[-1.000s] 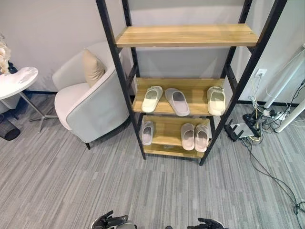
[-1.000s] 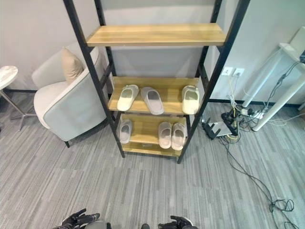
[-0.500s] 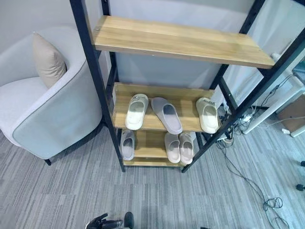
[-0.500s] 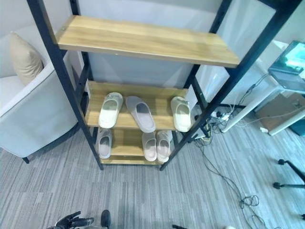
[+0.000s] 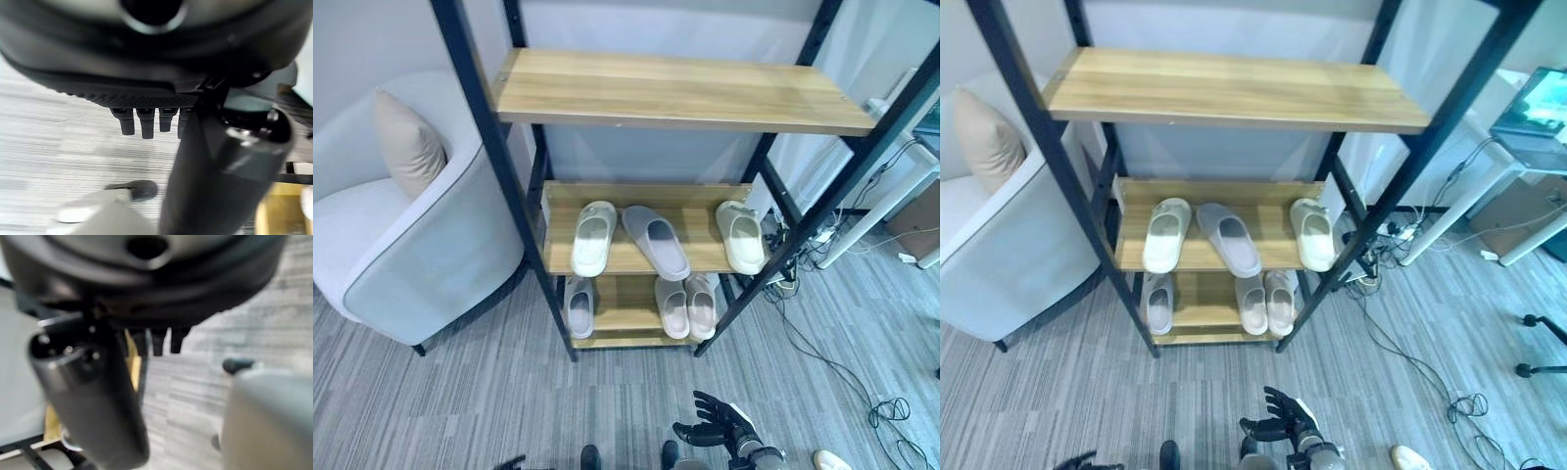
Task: Arrange the slippers neatly on the shoe rack.
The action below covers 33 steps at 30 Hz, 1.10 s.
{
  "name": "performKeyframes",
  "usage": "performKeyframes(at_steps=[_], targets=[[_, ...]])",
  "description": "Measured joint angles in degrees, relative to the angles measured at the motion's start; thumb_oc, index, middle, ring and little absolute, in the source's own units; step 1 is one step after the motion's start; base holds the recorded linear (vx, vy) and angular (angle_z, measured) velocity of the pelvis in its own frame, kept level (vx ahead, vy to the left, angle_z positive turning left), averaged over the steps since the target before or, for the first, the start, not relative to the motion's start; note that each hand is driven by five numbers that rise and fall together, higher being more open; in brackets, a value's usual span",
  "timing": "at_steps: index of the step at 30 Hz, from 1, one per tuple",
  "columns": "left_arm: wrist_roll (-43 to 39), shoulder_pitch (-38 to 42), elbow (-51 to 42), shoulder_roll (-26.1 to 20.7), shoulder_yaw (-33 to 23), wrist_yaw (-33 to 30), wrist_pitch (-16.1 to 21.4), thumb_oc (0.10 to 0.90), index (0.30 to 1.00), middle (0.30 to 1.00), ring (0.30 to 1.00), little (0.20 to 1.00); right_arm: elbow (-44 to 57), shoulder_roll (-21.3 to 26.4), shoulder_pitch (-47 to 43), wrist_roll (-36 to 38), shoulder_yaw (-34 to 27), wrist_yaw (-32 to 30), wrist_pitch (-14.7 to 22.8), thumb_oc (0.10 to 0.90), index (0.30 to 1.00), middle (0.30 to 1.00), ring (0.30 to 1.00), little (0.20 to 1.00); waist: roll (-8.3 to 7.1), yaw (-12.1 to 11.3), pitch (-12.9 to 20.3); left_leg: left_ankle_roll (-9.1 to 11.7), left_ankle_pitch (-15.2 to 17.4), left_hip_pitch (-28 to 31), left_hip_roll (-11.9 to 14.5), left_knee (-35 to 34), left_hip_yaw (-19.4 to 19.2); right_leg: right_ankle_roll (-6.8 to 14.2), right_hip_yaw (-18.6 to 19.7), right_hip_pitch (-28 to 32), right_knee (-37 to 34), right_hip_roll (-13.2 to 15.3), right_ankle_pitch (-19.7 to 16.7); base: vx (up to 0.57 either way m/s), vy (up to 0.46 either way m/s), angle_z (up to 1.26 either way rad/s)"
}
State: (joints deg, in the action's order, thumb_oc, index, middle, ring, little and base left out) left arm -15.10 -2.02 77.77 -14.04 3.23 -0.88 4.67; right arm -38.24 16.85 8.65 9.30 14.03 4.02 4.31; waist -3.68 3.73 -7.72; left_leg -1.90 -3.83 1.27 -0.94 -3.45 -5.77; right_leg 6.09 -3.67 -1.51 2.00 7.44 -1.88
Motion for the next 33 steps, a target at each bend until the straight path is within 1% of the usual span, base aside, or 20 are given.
performKeyframes(at_steps=[2,5,6,8,10,14,15,19,20,23,24,25,26,27,28,29,30,31,33], targets=[[2.07,-0.8,0.36,0.48,0.05,-0.1,-0.03,0.8,0.9,0.9,0.9,0.9,2.31,2.59,1.36,-0.9,-0.03,-0.17,0.0,0.8,0.9,0.9,0.9,0.9,0.99,0.15,0.69,0.86,-0.13,1.54,0.89,-0.85,0.03,-0.67,-0.52,2.94,-3.93,-1.18,-1.54,0.01,-0.074,-0.04],[3.29,-1.07,-0.18,1.11,0.66,-0.3,-0.03,0.8,0.9,0.9,0.9,0.9,4.0,5.35,1.54,-2.22,-0.04,-0.51,0.11,0.8,0.9,0.9,0.9,0.9,2.15,0.27,1.54,1.47,0.04,2.31,1.68,-1.25,0.03,-1.38,-0.73,4.72,-6.32,-2.07,-2.18,-0.02,-0.082,0.0],[4.21,-0.96,-0.41,1.5,0.82,-0.65,-0.02,0.8,0.9,0.9,0.9,0.9,6.57,6.95,2.15,-3.36,0.21,-0.48,-0.06,0.8,0.9,0.9,0.9,0.9,2.67,0.26,1.98,1.73,-0.12,2.5,1.89,-1.7,0.04,-1.61,-0.79,5.16,-7.32,-2.34,-2.56,-0.02,-0.044,-0.03],[4.58,-1.05,-0.84,1.84,1.04,-1.06,-0.02,0.8,0.9,0.9,0.9,0.9,10.38,8.16,2.71,-4.4,0.0,-0.46,0.42,0.8,0.9,0.9,0.9,0.9,3.17,0.46,2.33,2.13,-0.13,2.55,2.34,-1.71,0.04,-1.88,-0.83,5.17,-7.3,-2.81,-2.75,-0.02,-0.059,-0.01],[4.91,-0.89,-1.66,2.03,1.09,-1.15,0.0,0.8,0.9,0.9,0.9,0.9,14.08,8.66,2.98,-4.51,0.25,-0.16,0.24,0.8,0.9,0.9,0.9,0.9,3.23,0.41,2.38,2.46,-0.22,2.63,2.75,-1.73,0.09,-1.91,-0.9,5.31,-7.31,-3.2,-2.73,-0.03,-0.056,0.02],[6.48,-0.13,-2.22,2.08,1.3,-1.15,0.01,0.8,0.9,0.9,0.9,0.9,21.82,10.06,3.06,-3.64,1.94,2.59,0.38,0.8,0.9,0.9,0.9,0.9,3.24,0.35,2.67,2.87,-0.3,2.25,3.09,-2.03,0.62,-1.76,-1.31,5.39,-7.46,-3.5,-2.38,0.0,-0.043,0.06],[6.81,0.05,-2.47,2.29,1.36,-1.21,0.03,0.8,0.9,0.9,0.9,0.9,26.57,11.51,3.4,-2.77,3.18,4.32,0.26,0.8,0.9,0.9,0.9,0.9,3.26,0.47,2.83,3.22,-0.05,1.86,3.02,-2.06,1.42,-1.71,-1.98,5.42,-7.7,-3.44,-2.29,0.02,-0.014,0.19],[7.33,-0.02,-2.53,2.32,2.66,-1.17,0.11,0.8,0.9,0.9,0.9,0.9,33.58,12.48,4.31,-1.46,3.85,7.04,1.54,0.8,0.9,0.9,0.9,0.9,2.71,0.25,5.29,3.35,-0.15,1.48,3.04,-2.05,1.81,-1.78,-2.41,4.96,-7.7,-3.47,-2.15,0.07,-0.013,0.09],[8.49,-0.35,-2.54,2.33,2.84,-1.19,0.12,0.8,0.9,0.9,0.9,0.9,36.02,13.34,4.35,-1.76,2.39,6.94,1.99,0.8,0.9,0.9,0.9,0.9,2.7,0.28,5.72,3.02,0.09,1.3,2.86,-2.05,1.89,-1.74,-2.39,5.08,-7.71,-3.27,-2.08,0.07,-0.011,-0.01],[8.73,-0.77,-2.4,2.21,2.95,-1.21,0.2,0.8,0.9,0.9,0.9,0.9,36.14,13.73,2.55,-2.02,0.63,5.18,2.32,0.8,0.9,0.9,0.9,0.9,2.76,0.4,5.87,2.84,0.2,1.03,2.75,-2.06,1.98,-1.72,-2.33,4.91,-7.71,-3.17,-2.09,0.05,-0.005,-0.01],[9.69,-0.86,-2.56,2.23,2.98,-1.24,0.24,0.8,0.9,0.9,0.9,0.9,36.12,14.25,1.02,-3.75,-0.74,2.46,2.39,0.8,0.9,0.9,0.9,0.9,2.81,0.43,5.93,2.8,0.22,0.94,2.75,-2.05,2.0,-1.71,-2.34,4.82,-7.71,-3.18,-2.08,0.04,-0.004,0.02],[9.72,-0.81,-2.57,2.23,2.98,-1.25,0.24,0.8,0.9,0.9,0.9,0.9,36.12,14.21,0.51,-4.21,-1.75,1.39,2.44,0.8,0.9,0.9,0.9,0.9,2.82,0.45,5.96,2.84,0.14,0.94,2.76,-2.05,2.07,-1.68,-2.39,4.8,-7.71,-3.19,-2.06,0.08,-0.014,0.03],[9.73,-0.99,-2.47,2.34,2.94,-1.28,0.23,0.8,0.9,0.9,0.9,0.9,36.08,14.25,-0.25,-4.49,-2.92,0.03,2.62,0.8,0.9,0.9,0.9,0.9,2.88,-0.14,6.03,2.93,-0.24,1.09,2.79,-2.05,2.17,-1.65,-2.49,4.98,-7.71,-3.24,-2.02,0.08,-0.014,0.05],[9.96,-1.49,-2.56,2.45,3.03,-1.45,0.64,0.8,0.9,0.9,0.9,0.9,35.7,14.9,-1.92,-5.99,-2.93,-0.87,2.56,0.8,0.9,0.9,0.9,0.9,3.1,0.06,6.03,3.01,0.23,0.88,2.79,-2.06,2.38,-1.55,-2.57,4.96,-7.71,-3.25,-1.91,0.06,-0.018,0.05],[10.82,-1.31,-2.56,2.59,3.34,-1.76,0.93,0.8,0.9,0.9,0.9,0.9,33.98,15.86,-5.29,-7.98,-3.3,-3.2,2.78,0.8,0.9,0.9,0.9,0.9,3.28,0.19,6.1,3.04,-0.17,0.51,2.77,-2.05,2.51,-1.54,-2.66,4.66,-7.72,-3.24,-1.91,0.02,-0.008,0.07],[10.95,-1.25,-2.66,2.63,3.44,-1.91,1.04,0.8,0.9,0.9,0.9,0.9,33.39,15.86,-6.41,-8.36,-3.73,-4.42,2.8,0.8,0.9,0.9,0.9,0.9,3.33,-0.02,6.12,2.97,-0.31,0.38,2.77,-2.05,2.65,-1.54,-2.86,4.64,-7.72,-3.24,-1.91,0.02,-0.017,0.2],[11.41,-1.19,-2.74,2.78,3.53,-2.3,1.44,0.8,0.9,0.9,0.9,0.9,31.52,15.88,-9.7,-9.09,-5.09,-7.83,2.85,0.8,0.9,0.9,0.9,0.9,3.41,-0.19,6.11,3.06,-0.5,0.09,2.78,-2.04,3.24,-1.52,-3.79,4.66,-7.72,-3.27,-1.89,0.0,-0.009,0.23],[11.59,-1.2,-2.85,2.78,3.53,-2.33,1.44,0.8,0.9,0.9,0.9,0.9,31.12,15.9,-10.71,-9.11,-5.73,-8.91,2.9,0.8,0.9,0.9,0.9,0.9,3.47,-0.26,6.08,3.1,-0.53,-0.02,2.81,-2.02,3.42,-1.54,-3.95,4.62,-7.72,-3.3,-1.86,0.02,-0.015,0.22],[11.85,-1.19,-3.13,2.85,3.6,-2.41,1.51,0.8,0.9,0.9,0.9,0.9,29.69,16.26,-13.35,-9.27,-6.64,-11.17,3.55,0.8,0.9,0.9,0.9,0.9,3.65,-1.52,5.97,3.24,-0.66,-0.03,2.86,-1.91,3.69,-1.61,-4.08,4.41,-7.72,-3.4,-1.86,0.02,-0.008,0.08]])
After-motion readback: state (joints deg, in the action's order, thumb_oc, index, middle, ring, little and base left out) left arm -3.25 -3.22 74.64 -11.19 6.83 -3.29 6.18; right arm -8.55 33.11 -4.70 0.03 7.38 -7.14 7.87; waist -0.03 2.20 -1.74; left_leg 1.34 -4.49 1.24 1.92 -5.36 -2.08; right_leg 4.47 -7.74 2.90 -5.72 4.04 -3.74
